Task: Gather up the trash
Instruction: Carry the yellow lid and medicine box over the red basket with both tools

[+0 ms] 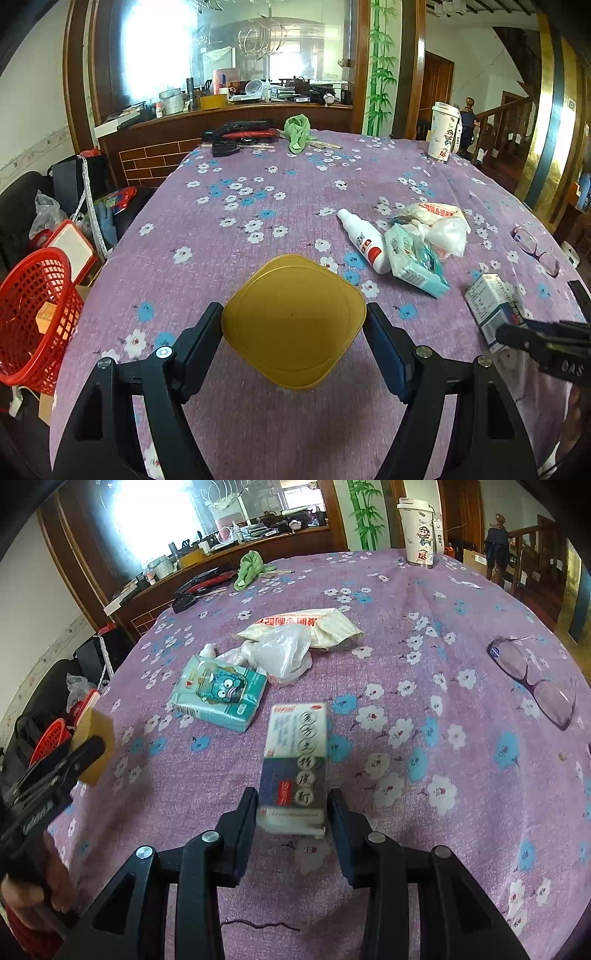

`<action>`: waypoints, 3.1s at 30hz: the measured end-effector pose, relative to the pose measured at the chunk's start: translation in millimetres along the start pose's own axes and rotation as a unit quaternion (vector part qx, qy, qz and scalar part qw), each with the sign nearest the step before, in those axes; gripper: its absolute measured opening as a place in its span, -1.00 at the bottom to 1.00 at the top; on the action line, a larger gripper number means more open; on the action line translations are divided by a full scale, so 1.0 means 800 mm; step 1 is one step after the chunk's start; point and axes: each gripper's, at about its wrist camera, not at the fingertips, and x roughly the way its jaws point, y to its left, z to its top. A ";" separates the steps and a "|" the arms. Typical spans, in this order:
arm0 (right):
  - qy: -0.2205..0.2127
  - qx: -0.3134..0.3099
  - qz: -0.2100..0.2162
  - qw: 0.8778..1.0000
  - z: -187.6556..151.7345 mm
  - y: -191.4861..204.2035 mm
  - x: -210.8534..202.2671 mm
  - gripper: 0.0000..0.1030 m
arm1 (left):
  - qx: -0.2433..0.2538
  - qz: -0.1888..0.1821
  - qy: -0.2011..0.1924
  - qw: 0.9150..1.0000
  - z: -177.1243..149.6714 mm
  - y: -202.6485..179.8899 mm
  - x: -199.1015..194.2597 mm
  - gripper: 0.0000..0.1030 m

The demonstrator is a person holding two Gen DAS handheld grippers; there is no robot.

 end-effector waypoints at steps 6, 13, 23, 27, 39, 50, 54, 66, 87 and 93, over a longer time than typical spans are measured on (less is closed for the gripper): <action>0.002 0.002 -0.008 1.000 0.004 0.000 0.008 -0.14 | 0.004 0.000 0.000 1.000 -0.007 -0.006 -0.010 0.46; -0.023 0.003 -0.001 1.000 -0.001 -0.005 -0.008 -0.29 | 0.011 -0.003 -0.002 1.000 -0.013 -0.017 -0.018 0.46; -0.058 -0.016 0.040 0.997 -0.018 0.018 -0.034 -0.29 | 0.023 -0.002 -0.006 1.000 -0.018 -0.032 -0.033 0.46; -0.059 -0.019 0.045 0.997 -0.022 0.022 -0.035 -0.29 | 0.022 0.000 -0.006 1.000 -0.020 -0.033 -0.035 0.46; -0.060 -0.036 0.053 0.996 -0.028 0.036 -0.037 -0.29 | 0.018 0.004 -0.004 1.000 -0.027 -0.029 -0.041 0.46; -0.064 -0.052 0.055 0.995 -0.034 0.052 -0.046 -0.29 | 0.014 0.004 -0.010 1.000 -0.029 -0.022 -0.050 0.46; -0.066 -0.056 0.054 0.995 -0.036 0.058 -0.051 -0.29 | 0.008 0.005 -0.015 1.000 -0.029 -0.016 -0.058 0.46; -0.076 -0.076 0.053 0.993 -0.043 0.081 -0.072 -0.29 | -0.001 0.004 -0.033 0.999 -0.034 -0.006 -0.085 0.46; -0.073 -0.085 0.062 0.992 -0.039 0.090 -0.072 -0.29 | -0.017 0.010 -0.039 0.999 -0.035 0.010 -0.095 0.46; -0.073 -0.085 0.064 0.992 -0.040 0.092 -0.072 -0.29 | -0.017 0.010 -0.039 0.999 -0.035 0.012 -0.095 0.46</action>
